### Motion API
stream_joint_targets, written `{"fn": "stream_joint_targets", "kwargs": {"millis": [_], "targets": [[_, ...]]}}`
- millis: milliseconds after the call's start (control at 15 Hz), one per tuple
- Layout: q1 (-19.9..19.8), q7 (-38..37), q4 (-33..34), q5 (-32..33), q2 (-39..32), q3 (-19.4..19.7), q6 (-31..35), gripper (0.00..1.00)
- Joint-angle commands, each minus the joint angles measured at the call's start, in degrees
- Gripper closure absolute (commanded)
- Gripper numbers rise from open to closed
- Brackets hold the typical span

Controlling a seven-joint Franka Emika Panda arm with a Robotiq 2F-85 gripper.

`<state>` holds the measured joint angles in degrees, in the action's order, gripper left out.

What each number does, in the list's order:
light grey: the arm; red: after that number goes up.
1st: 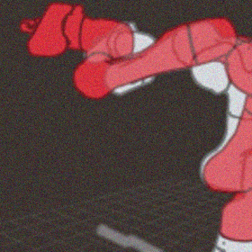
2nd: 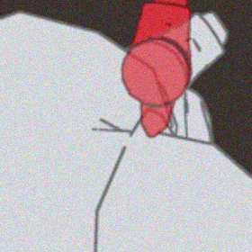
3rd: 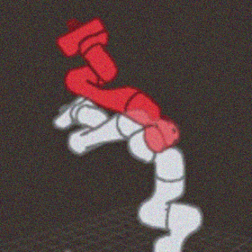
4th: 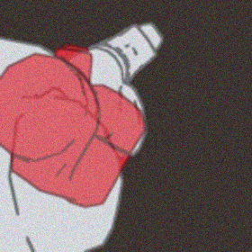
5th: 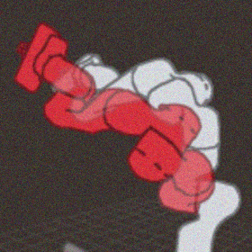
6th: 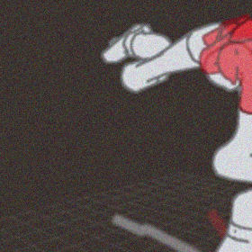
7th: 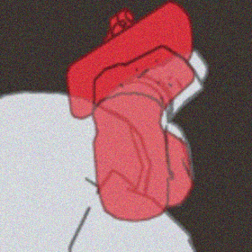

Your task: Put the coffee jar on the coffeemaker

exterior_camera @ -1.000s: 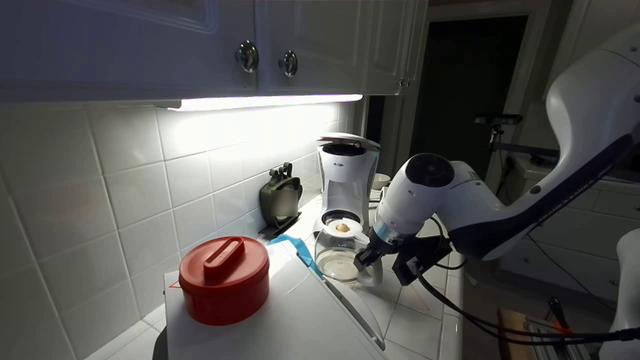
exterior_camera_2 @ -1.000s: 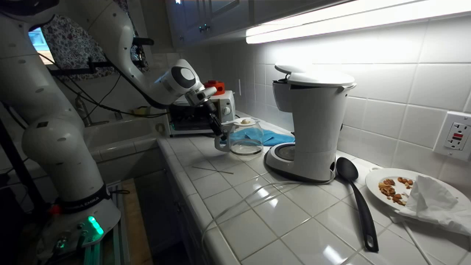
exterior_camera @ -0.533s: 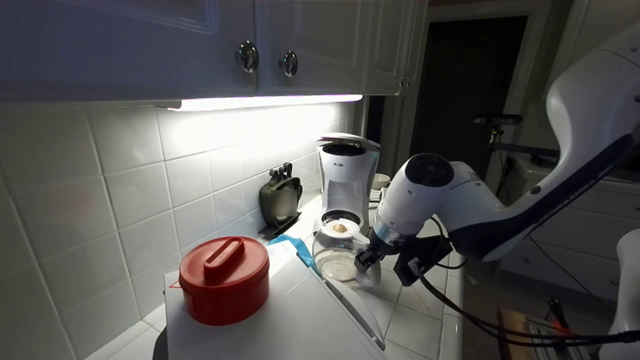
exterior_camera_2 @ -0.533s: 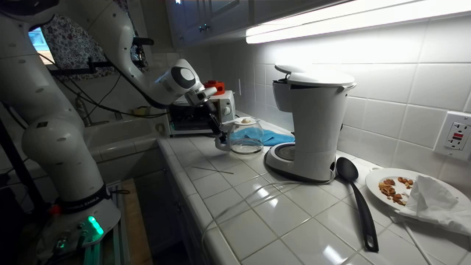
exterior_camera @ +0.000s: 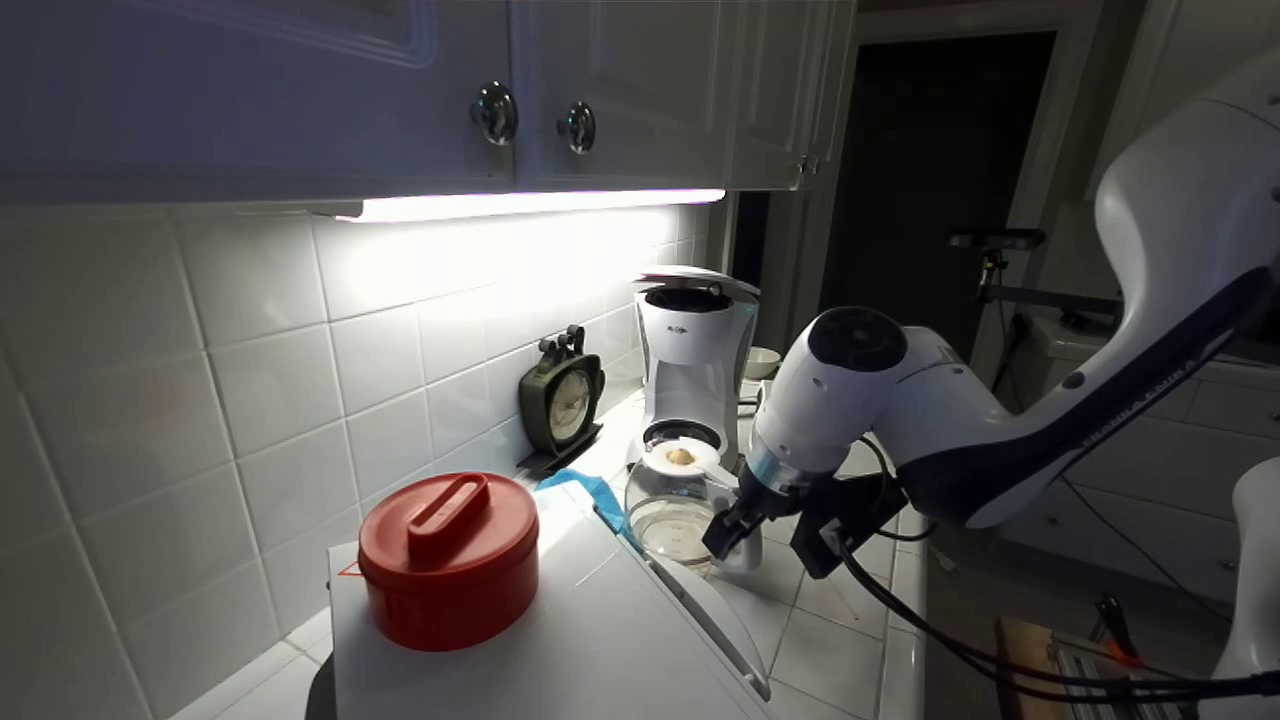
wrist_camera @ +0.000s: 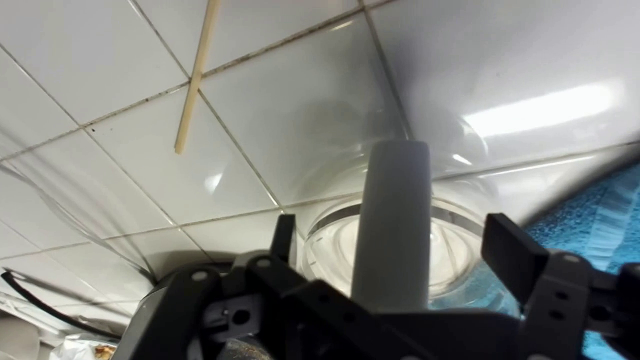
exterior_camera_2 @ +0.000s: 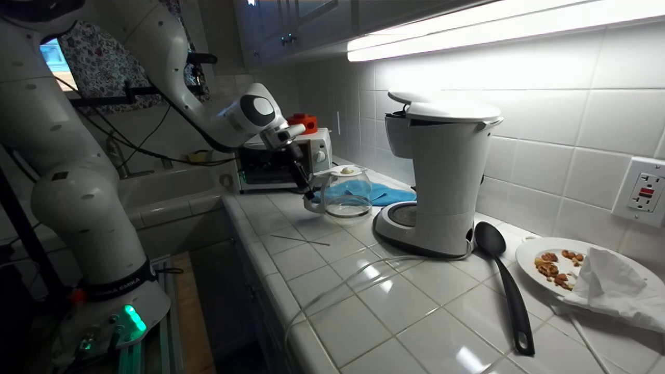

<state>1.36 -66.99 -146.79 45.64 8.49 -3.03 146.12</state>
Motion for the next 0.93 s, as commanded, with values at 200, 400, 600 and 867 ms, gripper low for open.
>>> {"fn": "stream_joint_targets", "kwargs": {"millis": [200,400,600,867], "targets": [[-0.3,3.3,-0.8,-3.2,1.1,-1.2,-0.5,0.46],[-0.7,2.3,-0.5,-1.9,0.8,-1.3,-0.5,0.69],[-0.9,1.7,-0.3,-1.7,1.1,-1.5,-1.0,0.89],[-1.1,0.0,-0.1,-1.1,1.8,-1.9,-2.6,0.91]]}}
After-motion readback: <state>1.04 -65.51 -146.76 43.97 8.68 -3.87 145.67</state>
